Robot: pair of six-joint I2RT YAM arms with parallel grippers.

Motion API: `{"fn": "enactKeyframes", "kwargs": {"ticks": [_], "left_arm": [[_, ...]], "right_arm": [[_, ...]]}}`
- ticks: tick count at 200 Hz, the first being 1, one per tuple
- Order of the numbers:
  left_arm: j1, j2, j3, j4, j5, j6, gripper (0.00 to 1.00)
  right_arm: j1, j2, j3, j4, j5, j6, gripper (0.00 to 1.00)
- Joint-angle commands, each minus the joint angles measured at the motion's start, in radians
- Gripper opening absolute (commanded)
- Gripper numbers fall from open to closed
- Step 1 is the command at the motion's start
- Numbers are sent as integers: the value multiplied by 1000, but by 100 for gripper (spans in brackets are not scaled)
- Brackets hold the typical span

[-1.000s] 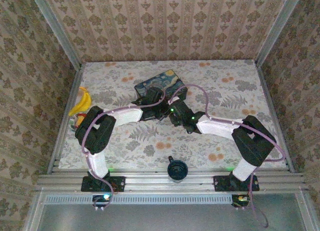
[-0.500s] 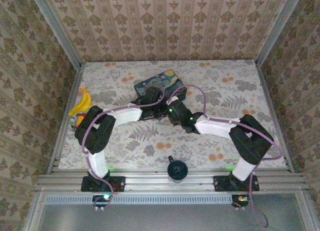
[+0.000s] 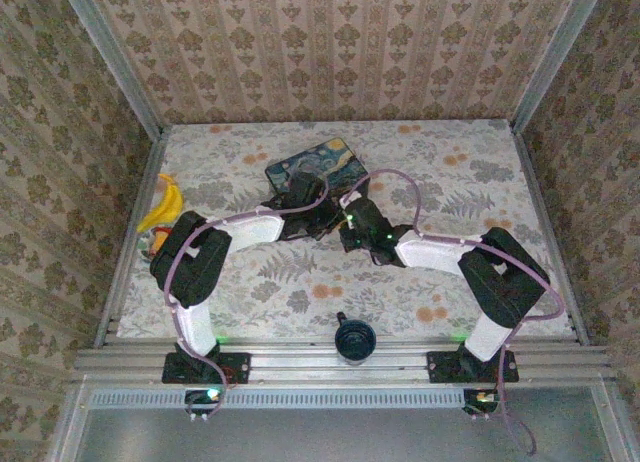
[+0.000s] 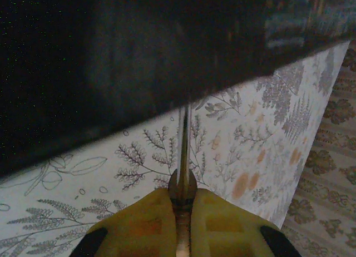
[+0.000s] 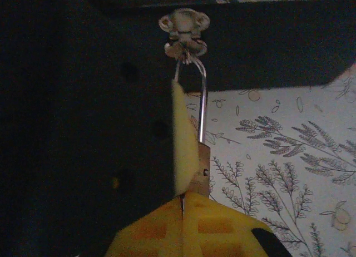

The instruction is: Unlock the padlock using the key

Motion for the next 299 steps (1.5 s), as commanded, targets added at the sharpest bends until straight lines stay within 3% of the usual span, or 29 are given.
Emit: {"fn": "enactKeyframes", "kwargs": {"ticks": [1,56,117,201,221,249,267,286,299], "left_arm": [[-18,-27,37,-13,131,-14,0],[-21,-10,33,15,153,-23,0],[-21,-7,31,22,175,-22,0],[-25,5,21,52,202,-58,0],[-28,14,11,84,216,-84,14],[-30,12,-1,112,218,-95,25],[-30,-1,-2,111,208,-91,54],[-27,-19,-6,105,195,-82,58],[-23,-39,-16,95,179,-77,72]], "right_arm": [[-73,12,-25,46,-71,100,6],[-164,24,-4,54,-260,296,0],[-283,79,14,166,-521,485,0],[-387,191,-3,398,-789,916,0],[-387,204,-3,409,-792,945,0],[-387,190,-18,381,-764,954,0],[-387,184,-32,382,-748,965,0],[-387,186,-46,399,-734,977,0],[-387,188,-48,404,-727,976,0]]}}
